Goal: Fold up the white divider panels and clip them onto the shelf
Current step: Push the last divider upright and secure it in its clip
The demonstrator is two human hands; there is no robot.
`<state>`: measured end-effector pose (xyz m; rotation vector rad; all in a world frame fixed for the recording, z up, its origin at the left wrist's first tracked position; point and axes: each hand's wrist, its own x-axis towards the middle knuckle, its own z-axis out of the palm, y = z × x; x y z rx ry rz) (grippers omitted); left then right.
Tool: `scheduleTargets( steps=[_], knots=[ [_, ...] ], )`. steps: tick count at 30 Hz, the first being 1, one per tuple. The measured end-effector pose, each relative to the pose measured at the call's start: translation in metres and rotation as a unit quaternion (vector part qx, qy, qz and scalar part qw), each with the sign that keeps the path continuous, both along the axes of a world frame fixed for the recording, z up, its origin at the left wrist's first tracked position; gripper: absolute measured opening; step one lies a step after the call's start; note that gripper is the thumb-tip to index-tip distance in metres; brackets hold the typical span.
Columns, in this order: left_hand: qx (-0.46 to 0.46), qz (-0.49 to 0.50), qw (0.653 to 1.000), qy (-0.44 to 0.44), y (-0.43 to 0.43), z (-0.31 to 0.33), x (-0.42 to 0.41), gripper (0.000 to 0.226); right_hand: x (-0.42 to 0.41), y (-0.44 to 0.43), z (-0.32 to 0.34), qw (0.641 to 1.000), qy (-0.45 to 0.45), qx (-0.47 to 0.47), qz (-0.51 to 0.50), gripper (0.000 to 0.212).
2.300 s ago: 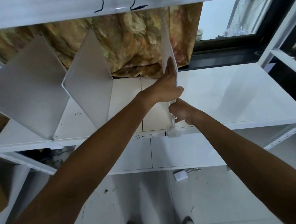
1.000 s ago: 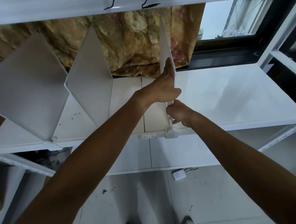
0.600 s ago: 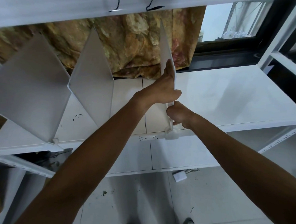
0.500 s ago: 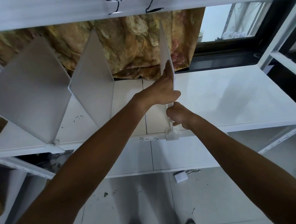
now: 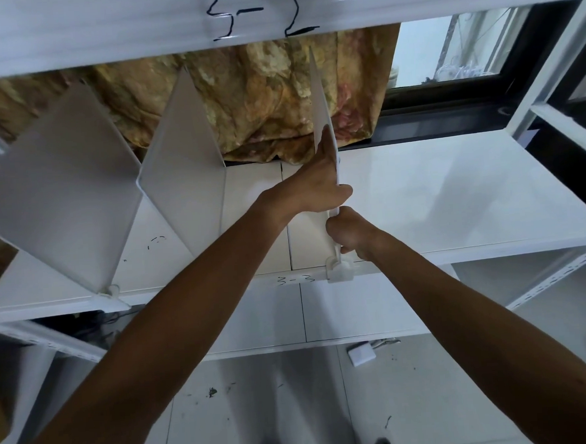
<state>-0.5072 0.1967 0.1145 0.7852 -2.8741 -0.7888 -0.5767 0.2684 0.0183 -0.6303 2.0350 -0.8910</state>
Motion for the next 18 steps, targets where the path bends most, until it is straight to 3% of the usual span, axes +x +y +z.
scheduleTargets(
  steps=[5, 10, 18],
  knots=[
    [-0.002, -0.001, 1.000, 0.001, -0.0005, -0.0011, -0.0047, 0.068, -0.0023, 0.0026, 0.0002, 1.000, -0.016, -0.017, 0.005, 0.050],
    [0.001, 0.015, 1.000, -0.010, 0.0016, -0.0015, -0.0049, 0.072, -0.0010, 0.0043, -0.0019, 1.000, 0.004, -0.018, -0.002, 0.053],
    [0.022, 0.007, 0.999, 0.025, 0.0055, -0.0030, -0.0001, 0.102, 0.0019, 0.0084, 0.0013, 0.999, 0.036, -0.017, 0.003, 0.045]
  ],
)
